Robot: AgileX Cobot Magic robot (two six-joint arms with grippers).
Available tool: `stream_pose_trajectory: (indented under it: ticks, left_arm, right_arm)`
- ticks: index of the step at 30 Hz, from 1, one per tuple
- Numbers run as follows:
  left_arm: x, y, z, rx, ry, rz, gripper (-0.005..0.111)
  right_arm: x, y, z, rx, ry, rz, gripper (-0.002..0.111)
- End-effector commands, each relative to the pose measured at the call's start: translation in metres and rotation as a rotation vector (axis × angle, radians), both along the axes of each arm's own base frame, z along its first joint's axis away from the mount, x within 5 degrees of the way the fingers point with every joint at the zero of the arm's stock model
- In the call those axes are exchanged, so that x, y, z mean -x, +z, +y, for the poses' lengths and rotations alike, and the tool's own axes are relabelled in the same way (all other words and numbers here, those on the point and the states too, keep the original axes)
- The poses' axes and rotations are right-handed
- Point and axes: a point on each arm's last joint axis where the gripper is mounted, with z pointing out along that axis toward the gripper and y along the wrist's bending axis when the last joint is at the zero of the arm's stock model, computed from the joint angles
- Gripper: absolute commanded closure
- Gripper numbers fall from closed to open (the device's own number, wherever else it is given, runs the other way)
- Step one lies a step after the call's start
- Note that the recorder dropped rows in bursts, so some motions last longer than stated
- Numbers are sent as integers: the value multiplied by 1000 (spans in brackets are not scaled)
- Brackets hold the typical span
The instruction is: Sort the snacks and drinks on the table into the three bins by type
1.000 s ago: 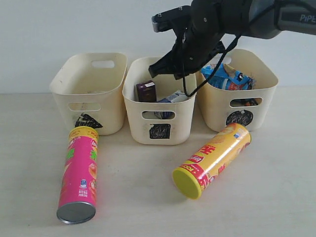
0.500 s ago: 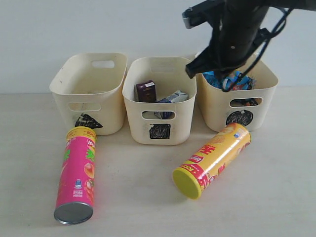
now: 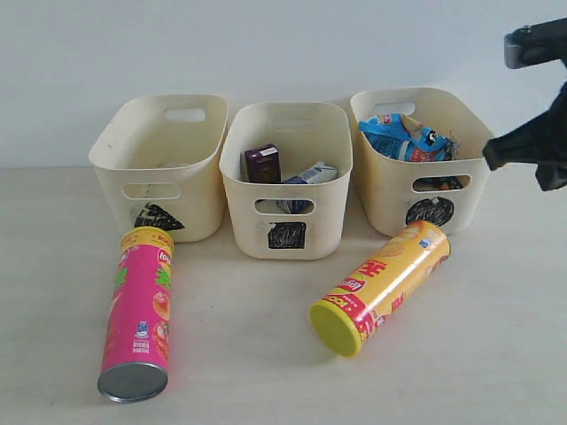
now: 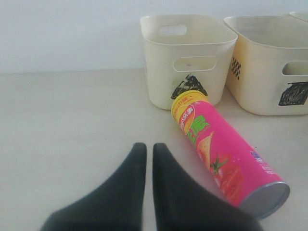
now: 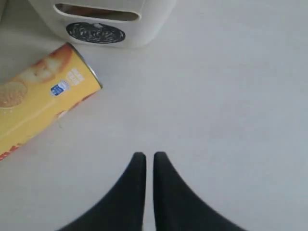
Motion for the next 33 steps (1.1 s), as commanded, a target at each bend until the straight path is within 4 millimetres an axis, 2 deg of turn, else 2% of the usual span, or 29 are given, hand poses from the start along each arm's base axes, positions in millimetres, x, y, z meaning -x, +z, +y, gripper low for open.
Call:
stream_pose_trajectory:
  ticks: [1,5,10,18,24,28,33]
  left_arm:
    - [0,2,0,12,-4,-8,102]
    - [0,2,0,12,-4,-8,102]
    - [0,2,0,12,-4,-8,102]
    - [0,2,0,12,-4,-8,102]
    - [0,2,0,12,-4,-8,102]
    - [0,2,0,12,-4,-8,102]
    - [0,2,0,12,-4,-8,102]
  right_arm:
    - [31,4,-8,-70,-55,-75,106]
    - [59,4,-13,-107,-83,-120,106]
    - [80,5,-17,-123,-92,-121,106]
    - [88,15,-18,-142,-97,-170,106]
    - [88,16,-20,-70,-52,-186,106]
    - [101,22,-27,-64,-14,-309,106]
    - [126,16,-34,-45,16,-414,106]
